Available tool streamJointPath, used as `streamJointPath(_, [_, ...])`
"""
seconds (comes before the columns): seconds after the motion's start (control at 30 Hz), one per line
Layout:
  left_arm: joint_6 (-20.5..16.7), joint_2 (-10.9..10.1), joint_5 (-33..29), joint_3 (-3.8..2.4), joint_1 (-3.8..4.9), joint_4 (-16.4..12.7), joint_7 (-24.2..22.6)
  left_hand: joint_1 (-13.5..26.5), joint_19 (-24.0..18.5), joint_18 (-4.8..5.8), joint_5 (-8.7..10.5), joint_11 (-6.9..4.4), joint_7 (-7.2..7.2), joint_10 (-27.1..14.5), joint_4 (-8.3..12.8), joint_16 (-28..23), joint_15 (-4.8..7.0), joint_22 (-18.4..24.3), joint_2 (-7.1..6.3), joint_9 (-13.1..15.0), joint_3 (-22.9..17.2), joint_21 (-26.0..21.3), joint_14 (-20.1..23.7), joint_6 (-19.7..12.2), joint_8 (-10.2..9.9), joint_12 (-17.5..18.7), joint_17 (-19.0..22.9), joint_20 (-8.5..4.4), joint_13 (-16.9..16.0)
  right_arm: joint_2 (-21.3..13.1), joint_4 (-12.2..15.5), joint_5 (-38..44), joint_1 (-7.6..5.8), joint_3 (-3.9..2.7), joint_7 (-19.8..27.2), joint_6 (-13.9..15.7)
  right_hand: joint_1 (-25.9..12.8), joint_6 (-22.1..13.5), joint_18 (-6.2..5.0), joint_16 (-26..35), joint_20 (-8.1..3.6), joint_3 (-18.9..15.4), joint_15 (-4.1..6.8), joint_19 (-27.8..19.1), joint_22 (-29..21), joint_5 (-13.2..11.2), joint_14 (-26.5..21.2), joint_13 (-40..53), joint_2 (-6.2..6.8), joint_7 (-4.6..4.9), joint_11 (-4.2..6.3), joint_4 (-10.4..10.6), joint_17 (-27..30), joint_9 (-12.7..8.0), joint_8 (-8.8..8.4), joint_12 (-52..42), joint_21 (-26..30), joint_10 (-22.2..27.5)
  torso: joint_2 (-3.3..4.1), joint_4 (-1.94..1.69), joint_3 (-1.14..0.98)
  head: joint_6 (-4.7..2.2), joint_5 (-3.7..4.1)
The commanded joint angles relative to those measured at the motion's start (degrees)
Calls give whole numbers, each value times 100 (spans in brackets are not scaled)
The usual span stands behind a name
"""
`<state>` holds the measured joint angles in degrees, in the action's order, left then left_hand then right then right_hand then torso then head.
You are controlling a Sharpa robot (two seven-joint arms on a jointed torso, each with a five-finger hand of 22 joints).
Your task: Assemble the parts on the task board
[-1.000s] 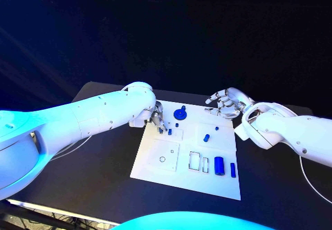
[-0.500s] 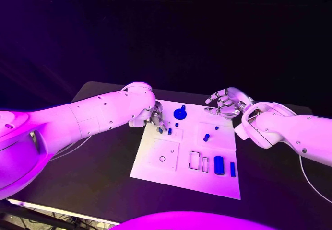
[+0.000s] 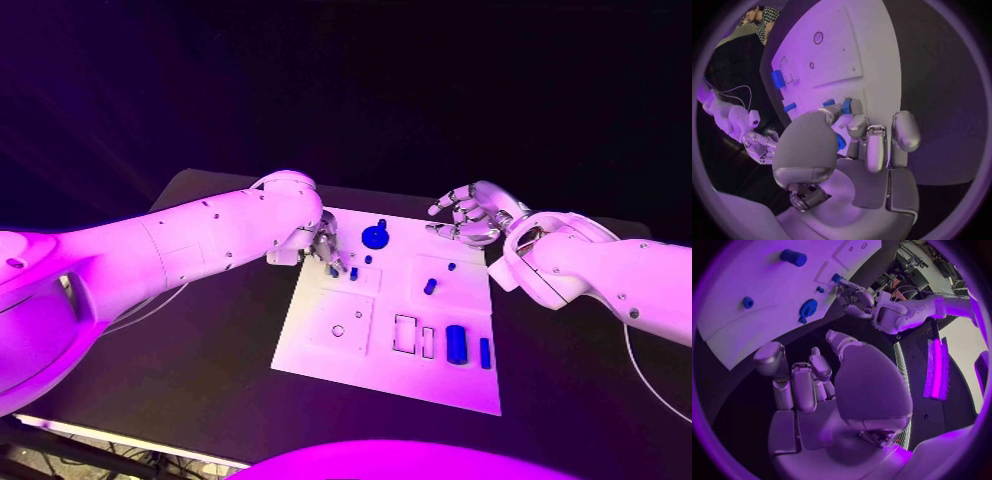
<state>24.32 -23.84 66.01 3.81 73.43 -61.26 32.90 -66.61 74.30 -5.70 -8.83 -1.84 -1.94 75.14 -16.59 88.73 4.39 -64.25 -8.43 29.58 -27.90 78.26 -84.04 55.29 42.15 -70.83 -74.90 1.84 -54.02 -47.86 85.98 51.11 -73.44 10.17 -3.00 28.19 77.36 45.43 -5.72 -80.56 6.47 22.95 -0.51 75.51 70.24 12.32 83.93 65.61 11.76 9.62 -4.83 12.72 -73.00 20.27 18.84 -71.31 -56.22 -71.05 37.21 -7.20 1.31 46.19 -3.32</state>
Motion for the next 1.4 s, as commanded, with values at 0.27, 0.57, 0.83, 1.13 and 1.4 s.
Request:
streamJointPath(0.27, [7, -8, 40, 0, -2, -16, -82, 44, -70, 28, -12, 16, -20, -75, 2, -53, 19, 44, -39, -13, 66, -50, -474, -44, -43, 76, -1084, 2, 63, 2, 6, 53, -1, -1, 51, -46, -28, -37, -94, 33, -36, -3, 33, 18, -6, 31, 189, -4, 39, 4, 18, 38, 5, -5, 10, -14, 13, 8, 3, 2, -2, 3, 1])
streamJointPath(0.57, [-11, 3, 9, 0, -6, -5, -89, 222, -131, 14, -10, 61, -74, -201, -16, -89, -13, 123, -88, -48, 241, -102, -452, -109, -111, 200, -1016, 29, 227, -16, 7, 53, -1, -1, 50, -38, -31, -41, -99, 38, -36, -5, 32, 7, -24, 30, 187, -23, 42, 4, 18, 40, 11, -7, 12, 0, 45, 22, 2, 9, -3, 11, 4])
streamJointPath(0.83, [26, 18, -1, 2, -16, 0, -95, 236, -132, 13, -10, 65, -78, -205, -15, -88, -16, 125, -90, -52, 258, -104, -453, -116, -121, 203, -1020, 31, 229, -19, 8, 53, -1, -1, 47, -43, -31, -41, -99, 38, -36, -5, 32, 7, -24, 30, 187, -23, 42, 4, 18, 40, 11, -7, 12, 0, 45, 22, 1, 8, -4, 13, 10])
streamJointPath(1.13, [74, 11, -2, 5, -19, 21, -91, 236, -126, 15, -10, 66, -78, -199, -12, -84, -17, 115, -93, -53, 264, -99, -456, -116, -122, 195, -1028, 33, 212, -22, 8, 53, -2, -1, 43, -49, -31, -41, -99, 38, -36, -5, 32, 7, -24, 30, 187, -23, 42, 4, 18, 40, 11, -7, 12, 0, 45, 22, 1, 1, 1, 9, 17])
streamJointPath(1.4, [26, 9, -2, 5, -19, 38, -91, 234, -128, 15, -8, 66, -77, -199, -7, -85, -18, 117, -100, -54, 274, -101, -456, -115, -124, 195, -1027, 34, 212, -20, 7, 53, -2, -1, 45, -46, -31, -41, -99, 38, -36, -5, 32, 7, -24, 30, 187, -23, 42, 4, 18, 40, 11, -7, 12, 0, 45, 22, 1, 1, 3, 3, 19])
